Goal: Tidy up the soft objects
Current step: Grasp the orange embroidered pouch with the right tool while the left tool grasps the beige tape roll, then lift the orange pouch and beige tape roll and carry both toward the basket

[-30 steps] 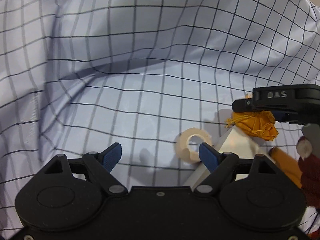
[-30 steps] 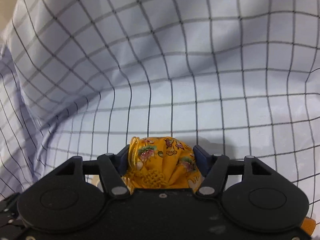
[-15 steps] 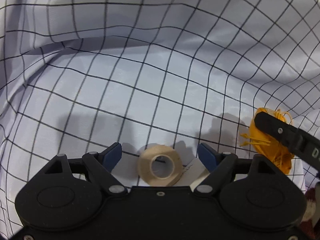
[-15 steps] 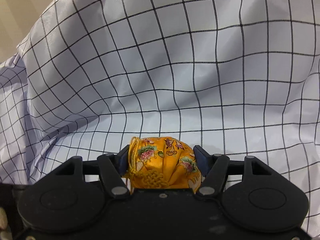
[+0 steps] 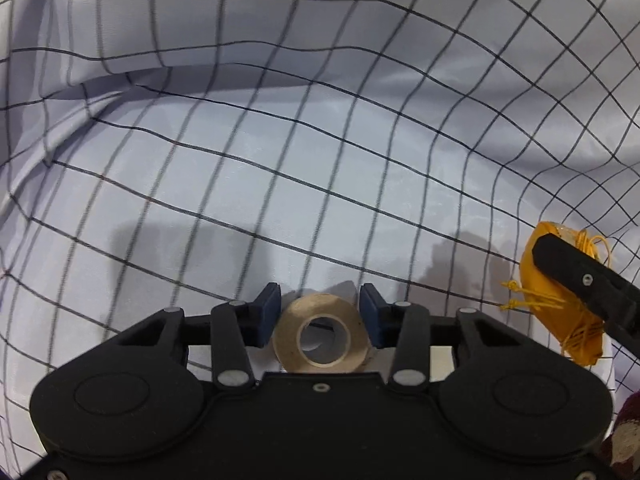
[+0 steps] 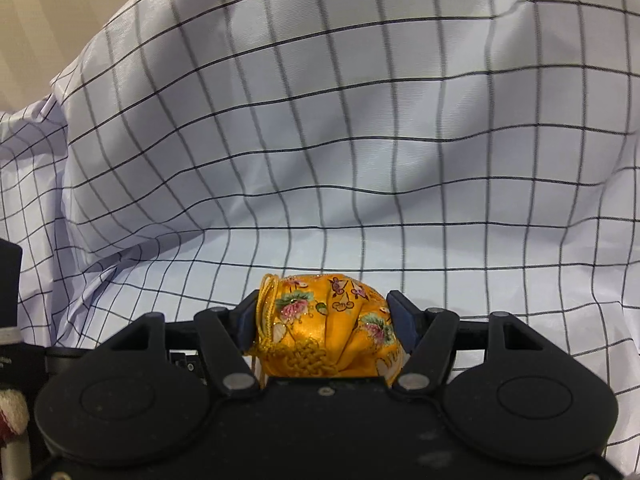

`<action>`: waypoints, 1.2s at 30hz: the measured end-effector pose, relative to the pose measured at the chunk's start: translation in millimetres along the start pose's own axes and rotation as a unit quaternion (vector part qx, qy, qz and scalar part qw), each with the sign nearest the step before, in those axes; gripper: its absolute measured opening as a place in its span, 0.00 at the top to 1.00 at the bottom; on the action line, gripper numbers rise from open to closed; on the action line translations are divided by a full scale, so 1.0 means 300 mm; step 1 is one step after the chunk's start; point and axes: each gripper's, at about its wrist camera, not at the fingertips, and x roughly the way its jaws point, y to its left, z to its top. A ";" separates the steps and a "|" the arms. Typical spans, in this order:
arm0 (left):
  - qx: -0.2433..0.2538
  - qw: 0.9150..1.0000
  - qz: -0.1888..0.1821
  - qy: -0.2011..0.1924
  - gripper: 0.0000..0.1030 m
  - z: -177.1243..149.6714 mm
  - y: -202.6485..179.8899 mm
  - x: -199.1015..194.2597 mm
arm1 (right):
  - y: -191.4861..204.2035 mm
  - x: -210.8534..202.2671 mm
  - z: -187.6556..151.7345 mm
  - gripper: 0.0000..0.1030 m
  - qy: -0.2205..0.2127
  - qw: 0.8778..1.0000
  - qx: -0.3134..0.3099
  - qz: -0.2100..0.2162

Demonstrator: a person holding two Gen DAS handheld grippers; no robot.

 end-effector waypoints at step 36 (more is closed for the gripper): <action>-0.010 1.000 -0.006 -0.018 0.53 -0.077 0.188 -0.073 | 0.253 -0.040 -0.049 0.36 -0.008 0.998 -0.053 0.023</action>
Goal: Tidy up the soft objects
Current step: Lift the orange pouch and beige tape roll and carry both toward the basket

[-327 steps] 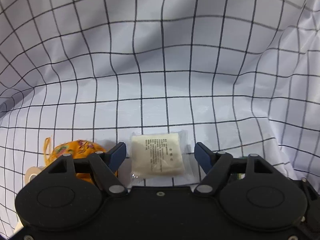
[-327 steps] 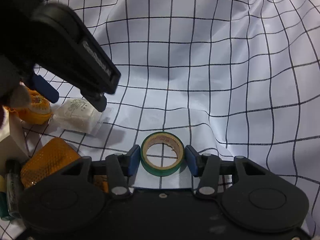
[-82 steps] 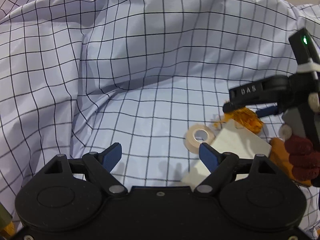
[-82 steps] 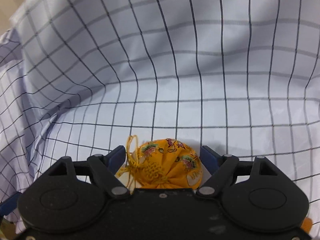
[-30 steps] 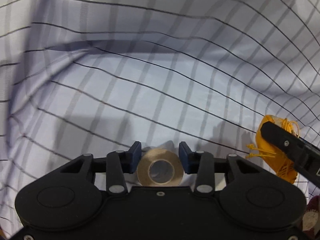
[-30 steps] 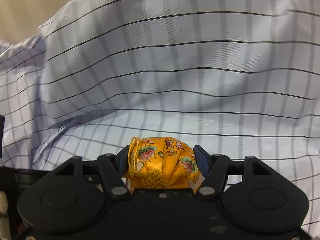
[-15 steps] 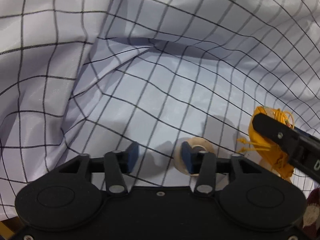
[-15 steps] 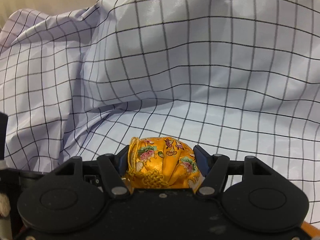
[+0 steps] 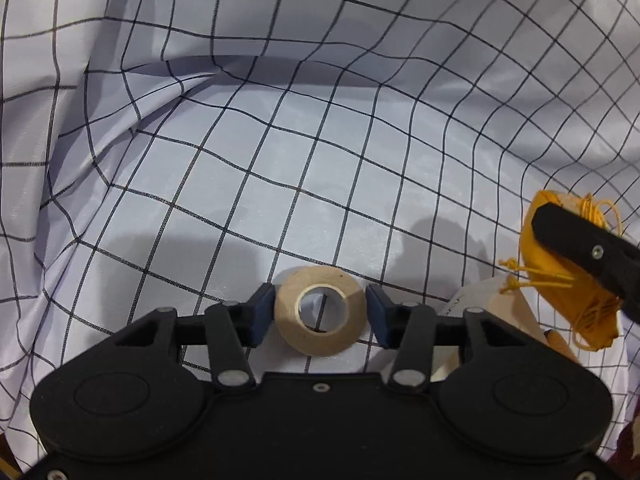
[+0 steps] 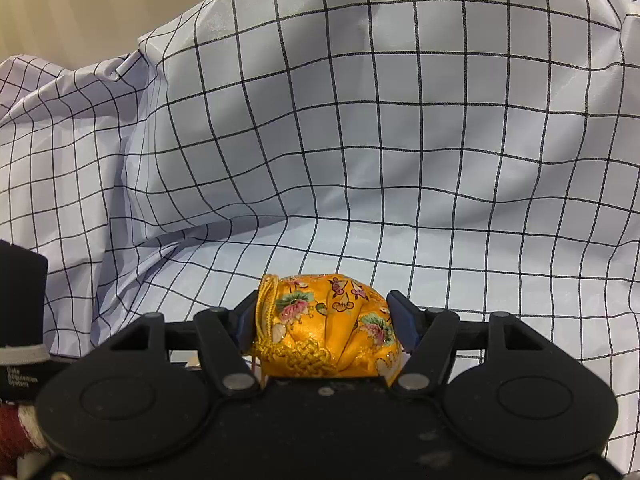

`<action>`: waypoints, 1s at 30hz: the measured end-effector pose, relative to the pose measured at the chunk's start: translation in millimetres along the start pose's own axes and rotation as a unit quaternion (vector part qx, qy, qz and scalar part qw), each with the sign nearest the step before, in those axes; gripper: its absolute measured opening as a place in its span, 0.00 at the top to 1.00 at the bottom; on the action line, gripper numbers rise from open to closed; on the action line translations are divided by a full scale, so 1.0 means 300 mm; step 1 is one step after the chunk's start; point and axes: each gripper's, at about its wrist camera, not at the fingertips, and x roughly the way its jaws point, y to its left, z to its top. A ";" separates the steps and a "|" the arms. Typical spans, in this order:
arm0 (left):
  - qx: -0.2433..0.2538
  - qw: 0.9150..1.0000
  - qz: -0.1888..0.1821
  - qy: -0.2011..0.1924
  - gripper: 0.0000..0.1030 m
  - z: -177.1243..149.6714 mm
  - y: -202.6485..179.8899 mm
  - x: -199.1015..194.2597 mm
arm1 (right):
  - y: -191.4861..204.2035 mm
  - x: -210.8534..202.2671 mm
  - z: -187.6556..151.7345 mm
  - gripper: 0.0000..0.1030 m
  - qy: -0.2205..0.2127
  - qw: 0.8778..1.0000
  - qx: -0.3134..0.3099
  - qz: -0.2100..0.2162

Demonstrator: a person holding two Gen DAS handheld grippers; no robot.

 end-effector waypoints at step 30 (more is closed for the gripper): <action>-0.054 0.991 0.063 -0.109 0.53 -0.485 0.393 -0.444 | 0.468 -0.292 -0.456 0.36 0.055 0.970 -0.181 0.152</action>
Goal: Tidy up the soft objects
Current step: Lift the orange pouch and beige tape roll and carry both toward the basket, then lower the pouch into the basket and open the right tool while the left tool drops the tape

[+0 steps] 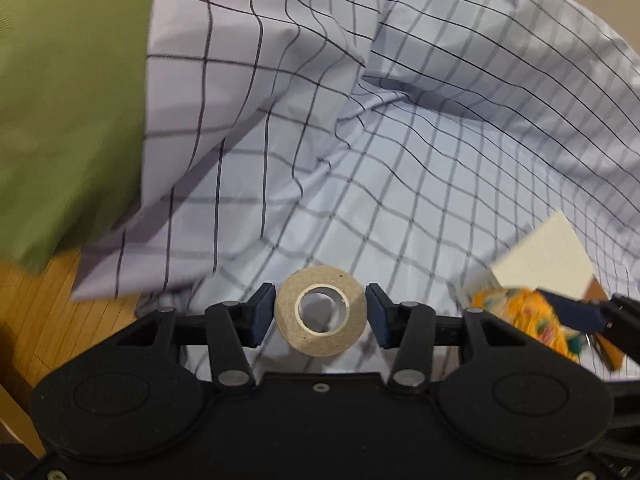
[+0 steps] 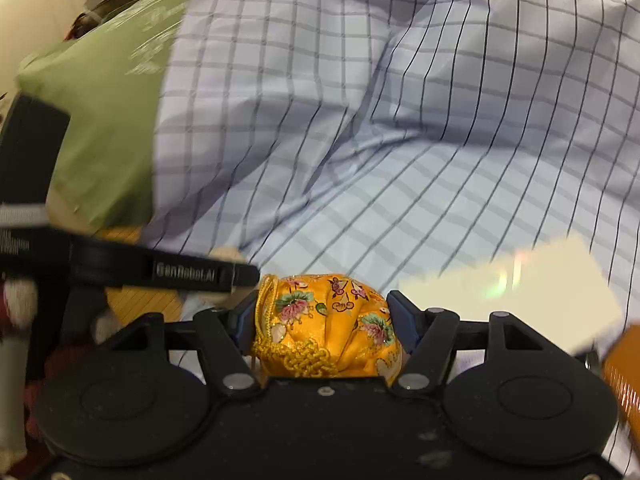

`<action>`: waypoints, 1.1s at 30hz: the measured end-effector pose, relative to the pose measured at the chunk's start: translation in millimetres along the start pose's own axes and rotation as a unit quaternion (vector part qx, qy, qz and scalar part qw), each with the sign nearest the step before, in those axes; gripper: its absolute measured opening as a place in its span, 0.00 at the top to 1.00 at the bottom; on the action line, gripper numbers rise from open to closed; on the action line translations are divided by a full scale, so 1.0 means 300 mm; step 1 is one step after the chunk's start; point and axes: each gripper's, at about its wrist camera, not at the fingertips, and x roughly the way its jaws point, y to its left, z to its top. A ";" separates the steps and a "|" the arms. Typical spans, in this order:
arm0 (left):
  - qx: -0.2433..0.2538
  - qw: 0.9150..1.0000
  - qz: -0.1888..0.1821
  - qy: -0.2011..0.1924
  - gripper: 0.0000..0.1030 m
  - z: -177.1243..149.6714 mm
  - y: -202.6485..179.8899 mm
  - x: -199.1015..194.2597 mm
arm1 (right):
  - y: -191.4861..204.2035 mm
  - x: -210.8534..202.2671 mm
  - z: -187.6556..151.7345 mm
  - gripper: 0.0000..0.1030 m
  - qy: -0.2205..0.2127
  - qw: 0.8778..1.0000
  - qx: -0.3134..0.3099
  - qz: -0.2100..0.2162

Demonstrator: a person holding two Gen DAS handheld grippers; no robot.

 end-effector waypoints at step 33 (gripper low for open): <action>0.223 0.971 -0.055 0.063 0.53 -0.609 -0.545 -0.151 | -0.211 -0.569 -0.877 0.36 -0.001 0.974 0.175 -0.146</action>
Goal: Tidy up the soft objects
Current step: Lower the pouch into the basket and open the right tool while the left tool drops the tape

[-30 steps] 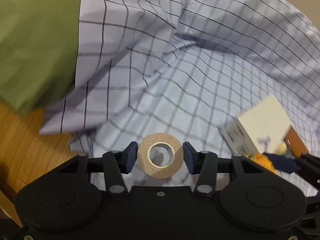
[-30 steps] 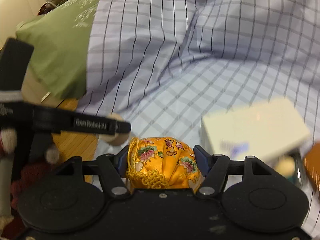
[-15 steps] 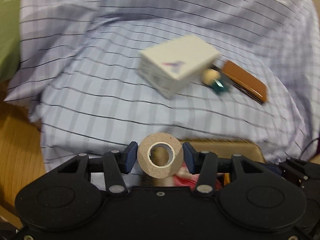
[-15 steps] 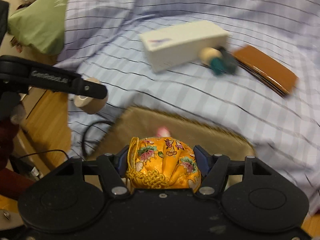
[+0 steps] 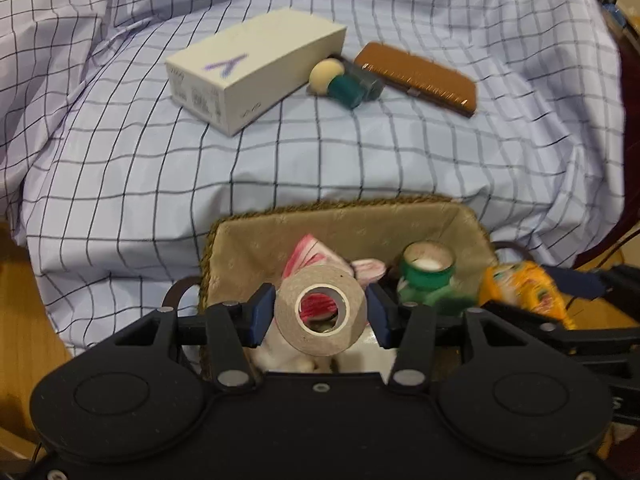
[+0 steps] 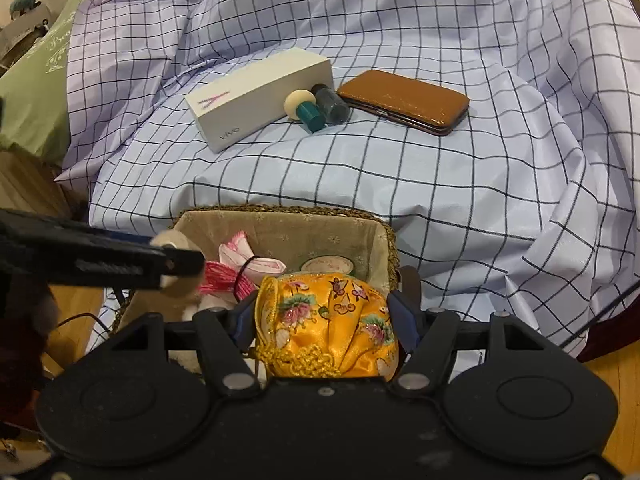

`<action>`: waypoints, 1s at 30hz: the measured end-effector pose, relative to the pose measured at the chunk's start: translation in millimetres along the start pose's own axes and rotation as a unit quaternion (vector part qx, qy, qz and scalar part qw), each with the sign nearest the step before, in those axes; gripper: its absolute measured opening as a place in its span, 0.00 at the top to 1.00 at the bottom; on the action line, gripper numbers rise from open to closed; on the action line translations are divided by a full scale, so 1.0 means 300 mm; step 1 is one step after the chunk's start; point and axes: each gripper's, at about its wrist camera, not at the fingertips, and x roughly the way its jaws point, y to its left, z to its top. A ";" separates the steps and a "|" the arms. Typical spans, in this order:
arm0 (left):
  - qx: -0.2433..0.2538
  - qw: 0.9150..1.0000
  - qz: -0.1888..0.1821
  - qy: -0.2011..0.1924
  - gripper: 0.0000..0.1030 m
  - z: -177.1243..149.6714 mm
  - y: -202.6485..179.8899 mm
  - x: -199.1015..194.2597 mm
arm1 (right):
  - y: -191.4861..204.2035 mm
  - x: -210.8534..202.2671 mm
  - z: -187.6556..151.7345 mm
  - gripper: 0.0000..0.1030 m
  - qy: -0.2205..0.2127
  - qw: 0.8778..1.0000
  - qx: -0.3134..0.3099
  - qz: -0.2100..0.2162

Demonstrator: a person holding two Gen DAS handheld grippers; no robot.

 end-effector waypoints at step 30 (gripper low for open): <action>-0.044 0.997 0.043 0.048 0.51 -0.051 0.036 0.072 | 0.086 0.094 0.052 0.35 0.084 0.996 0.001 -0.038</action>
